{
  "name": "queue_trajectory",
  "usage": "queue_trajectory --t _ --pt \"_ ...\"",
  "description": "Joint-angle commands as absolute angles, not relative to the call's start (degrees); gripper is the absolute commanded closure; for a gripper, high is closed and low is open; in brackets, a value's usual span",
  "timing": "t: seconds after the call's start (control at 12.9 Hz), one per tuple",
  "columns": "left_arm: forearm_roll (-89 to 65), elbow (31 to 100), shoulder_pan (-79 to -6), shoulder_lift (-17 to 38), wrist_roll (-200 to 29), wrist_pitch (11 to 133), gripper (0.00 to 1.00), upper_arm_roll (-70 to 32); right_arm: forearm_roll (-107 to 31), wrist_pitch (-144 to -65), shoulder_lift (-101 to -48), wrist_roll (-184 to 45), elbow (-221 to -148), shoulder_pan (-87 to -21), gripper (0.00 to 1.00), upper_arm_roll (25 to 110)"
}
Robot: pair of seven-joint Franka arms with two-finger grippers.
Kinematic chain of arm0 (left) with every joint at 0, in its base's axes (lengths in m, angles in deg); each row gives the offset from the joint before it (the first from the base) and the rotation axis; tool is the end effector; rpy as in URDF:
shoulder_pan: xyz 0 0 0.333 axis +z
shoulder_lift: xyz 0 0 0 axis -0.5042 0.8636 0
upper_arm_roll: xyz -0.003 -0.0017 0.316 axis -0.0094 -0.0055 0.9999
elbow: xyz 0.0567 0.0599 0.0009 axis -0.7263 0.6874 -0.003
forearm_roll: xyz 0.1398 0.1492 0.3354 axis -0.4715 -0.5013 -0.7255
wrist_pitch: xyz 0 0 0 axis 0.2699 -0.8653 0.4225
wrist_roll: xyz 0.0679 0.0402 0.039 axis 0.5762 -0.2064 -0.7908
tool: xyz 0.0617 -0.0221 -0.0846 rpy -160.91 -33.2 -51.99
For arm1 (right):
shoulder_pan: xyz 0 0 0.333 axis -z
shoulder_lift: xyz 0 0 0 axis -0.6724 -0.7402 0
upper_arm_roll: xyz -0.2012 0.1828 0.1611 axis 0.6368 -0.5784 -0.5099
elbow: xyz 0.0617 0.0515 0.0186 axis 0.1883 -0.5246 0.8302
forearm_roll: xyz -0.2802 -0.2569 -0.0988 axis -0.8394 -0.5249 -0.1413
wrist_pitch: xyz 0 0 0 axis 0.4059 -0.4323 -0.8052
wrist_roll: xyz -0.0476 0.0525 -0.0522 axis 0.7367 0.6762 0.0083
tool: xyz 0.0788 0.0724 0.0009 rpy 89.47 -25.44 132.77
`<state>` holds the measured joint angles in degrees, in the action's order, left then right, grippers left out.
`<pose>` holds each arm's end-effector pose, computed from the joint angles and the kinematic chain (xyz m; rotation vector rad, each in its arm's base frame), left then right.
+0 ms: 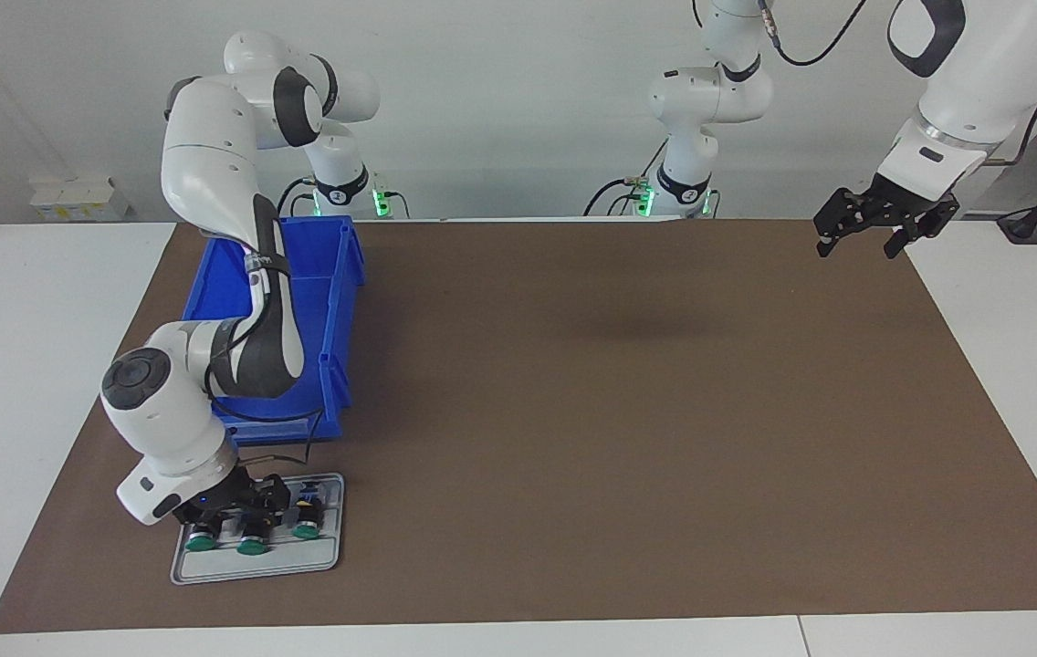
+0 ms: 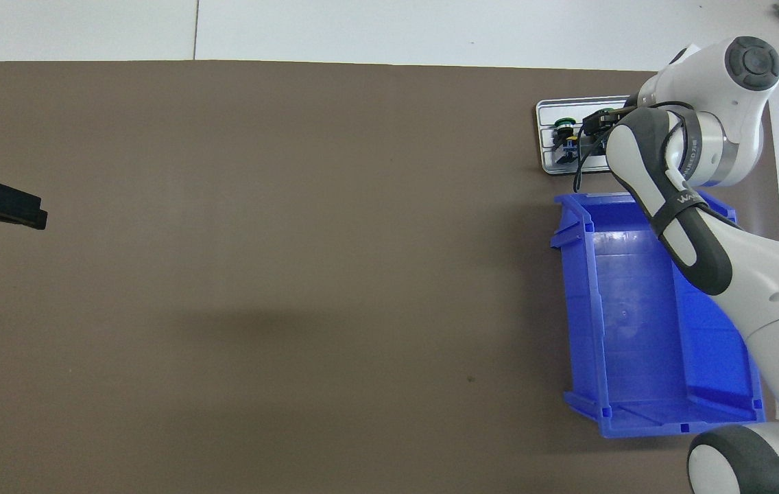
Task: Place and press button with both arms
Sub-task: 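Lower the right gripper and grasp one green button from the tray, then carry the green button with the right gripper toward the table center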
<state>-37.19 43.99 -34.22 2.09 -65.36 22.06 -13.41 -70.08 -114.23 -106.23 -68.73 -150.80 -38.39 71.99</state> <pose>0.5592 -0.0114 0.6233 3.1304 -0.1613 -0.0380 0.7725 -0.0255 0.3002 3.1244 0.1531 0.2863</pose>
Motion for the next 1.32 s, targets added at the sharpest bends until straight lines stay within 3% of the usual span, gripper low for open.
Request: queue_trajectory --t 0.0,0.08,0.15,0.39,0.62,0.85,1.01,1.24 --pt "-36.6 45.6 -33.8 0.6 -65.5 22.1 0.00 -13.7 -69.6 -117.1 -104.0 -69.9 -155.5 -37.8 0.16 71.3" --pt "-36.6 45.6 -33.8 0.6 -65.5 22.2 0.00 -13.7 -69.6 -117.0 -104.0 -69.8 -155.5 -37.8 0.29 71.3" --pt "-36.6 45.6 -33.8 0.6 -65.5 22.1 0.00 -13.7 -69.6 -116.5 -103.9 -69.7 -155.5 -37.8 0.51 71.4" --pt "-36.6 45.6 -33.8 0.6 -65.5 22.2 0.00 -13.7 -70.0 -115.0 -103.6 -69.8 -154.7 -37.4 1.00 71.6" --pt "-36.6 45.6 -33.8 0.6 -65.5 22.1 0.00 -13.7 -69.5 -115.3 -101.4 -68.6 -154.9 -37.8 1.00 71.7" --pt "-36.6 45.6 -33.8 0.6 -65.5 22.2 0.00 -13.7 -69.5 -114.4 -95.2 -64.9 -158.8 -38.6 1.00 71.6" --pt "-36.6 45.6 -33.8 0.6 -65.5 22.2 0.00 -13.7 -69.7 -112.5 -92.0 -53.4 -160.9 -41.2 1.00 71.7" --pt "-36.6 45.6 -33.8 0.6 -65.5 22.2 0.00 -13.7 -70.3 -110.3 -91.4 -35.6 -160.7 -45.8 1.00 71.8"
